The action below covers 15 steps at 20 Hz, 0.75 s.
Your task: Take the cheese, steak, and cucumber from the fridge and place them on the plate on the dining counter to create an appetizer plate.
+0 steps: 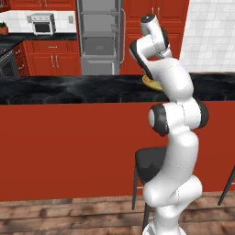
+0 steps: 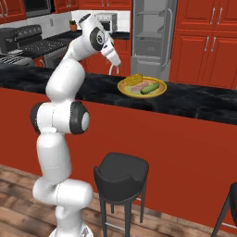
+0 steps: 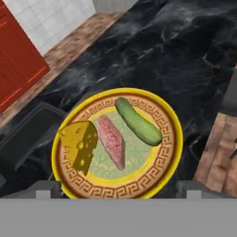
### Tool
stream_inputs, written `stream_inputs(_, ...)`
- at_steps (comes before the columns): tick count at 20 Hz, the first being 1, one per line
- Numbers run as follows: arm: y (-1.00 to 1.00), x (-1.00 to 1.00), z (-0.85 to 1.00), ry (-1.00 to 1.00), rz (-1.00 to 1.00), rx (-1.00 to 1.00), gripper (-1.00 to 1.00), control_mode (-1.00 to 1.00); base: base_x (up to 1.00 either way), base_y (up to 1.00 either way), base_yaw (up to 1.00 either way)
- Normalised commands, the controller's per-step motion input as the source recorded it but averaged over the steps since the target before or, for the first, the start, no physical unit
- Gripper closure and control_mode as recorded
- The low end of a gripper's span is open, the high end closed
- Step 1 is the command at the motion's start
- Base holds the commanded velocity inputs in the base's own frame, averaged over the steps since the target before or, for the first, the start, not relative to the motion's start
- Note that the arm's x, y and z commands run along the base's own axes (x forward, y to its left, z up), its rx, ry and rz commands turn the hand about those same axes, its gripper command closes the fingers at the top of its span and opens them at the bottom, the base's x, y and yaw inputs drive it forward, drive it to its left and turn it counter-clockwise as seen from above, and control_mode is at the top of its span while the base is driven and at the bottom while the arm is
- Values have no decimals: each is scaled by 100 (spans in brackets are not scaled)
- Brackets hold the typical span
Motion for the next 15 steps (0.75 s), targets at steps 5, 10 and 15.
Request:
stream_inputs(5, 18, -100, 53, 6, 0, 8, -100, -100, 0, 0, 0)
stream_inputs(10, 22, -100, 5, 8, 1, 2, -100, -100, 0, 0, 0)
stream_inputs(15, 19, -100, 0, 4, 4, 0, -100, -100, 0, 0, 0)
